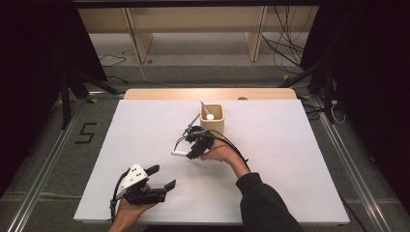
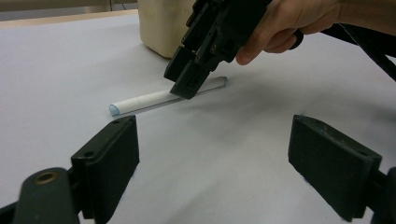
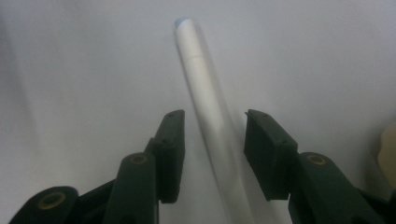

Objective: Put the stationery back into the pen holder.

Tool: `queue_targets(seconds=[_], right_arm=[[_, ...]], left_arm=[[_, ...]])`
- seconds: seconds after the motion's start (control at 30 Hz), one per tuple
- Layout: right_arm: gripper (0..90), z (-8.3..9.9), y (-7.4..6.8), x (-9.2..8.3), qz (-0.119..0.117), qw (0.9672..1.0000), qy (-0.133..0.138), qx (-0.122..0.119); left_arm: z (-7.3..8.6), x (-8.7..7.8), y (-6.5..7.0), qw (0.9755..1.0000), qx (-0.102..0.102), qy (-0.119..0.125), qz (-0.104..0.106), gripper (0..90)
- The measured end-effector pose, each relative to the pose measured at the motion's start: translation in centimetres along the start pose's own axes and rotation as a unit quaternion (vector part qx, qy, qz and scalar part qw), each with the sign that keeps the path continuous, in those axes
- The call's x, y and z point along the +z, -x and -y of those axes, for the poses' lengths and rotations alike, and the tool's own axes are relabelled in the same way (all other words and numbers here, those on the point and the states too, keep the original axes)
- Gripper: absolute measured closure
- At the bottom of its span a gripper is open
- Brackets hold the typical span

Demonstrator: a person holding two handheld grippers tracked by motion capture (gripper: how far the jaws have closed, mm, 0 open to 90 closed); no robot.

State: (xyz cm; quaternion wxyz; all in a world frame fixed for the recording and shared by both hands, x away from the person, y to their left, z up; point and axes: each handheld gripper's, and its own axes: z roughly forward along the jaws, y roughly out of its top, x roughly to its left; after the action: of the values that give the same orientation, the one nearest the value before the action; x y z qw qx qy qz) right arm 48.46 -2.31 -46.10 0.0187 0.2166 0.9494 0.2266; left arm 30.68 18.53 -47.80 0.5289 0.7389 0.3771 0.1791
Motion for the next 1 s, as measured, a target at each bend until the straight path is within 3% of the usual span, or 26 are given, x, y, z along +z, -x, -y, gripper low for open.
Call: queue_targets(seconds=[0.33, 1.0], right_arm=[[61.6, 0.01, 0.19, 0.69, 0.007, 0.9999, -0.011, 0.0], [78.3, -0.03, 0.07, 0.63, 0.013, 0.9995, -0.02, -0.02]], left_arm=[[0.01, 0.02, 0.01, 1.0, 0.0, -0.001, 0.001, 16.2], [0.0, 0.07, 0.05, 1.0, 0.002, -0.003, 0.001, 16.2]])
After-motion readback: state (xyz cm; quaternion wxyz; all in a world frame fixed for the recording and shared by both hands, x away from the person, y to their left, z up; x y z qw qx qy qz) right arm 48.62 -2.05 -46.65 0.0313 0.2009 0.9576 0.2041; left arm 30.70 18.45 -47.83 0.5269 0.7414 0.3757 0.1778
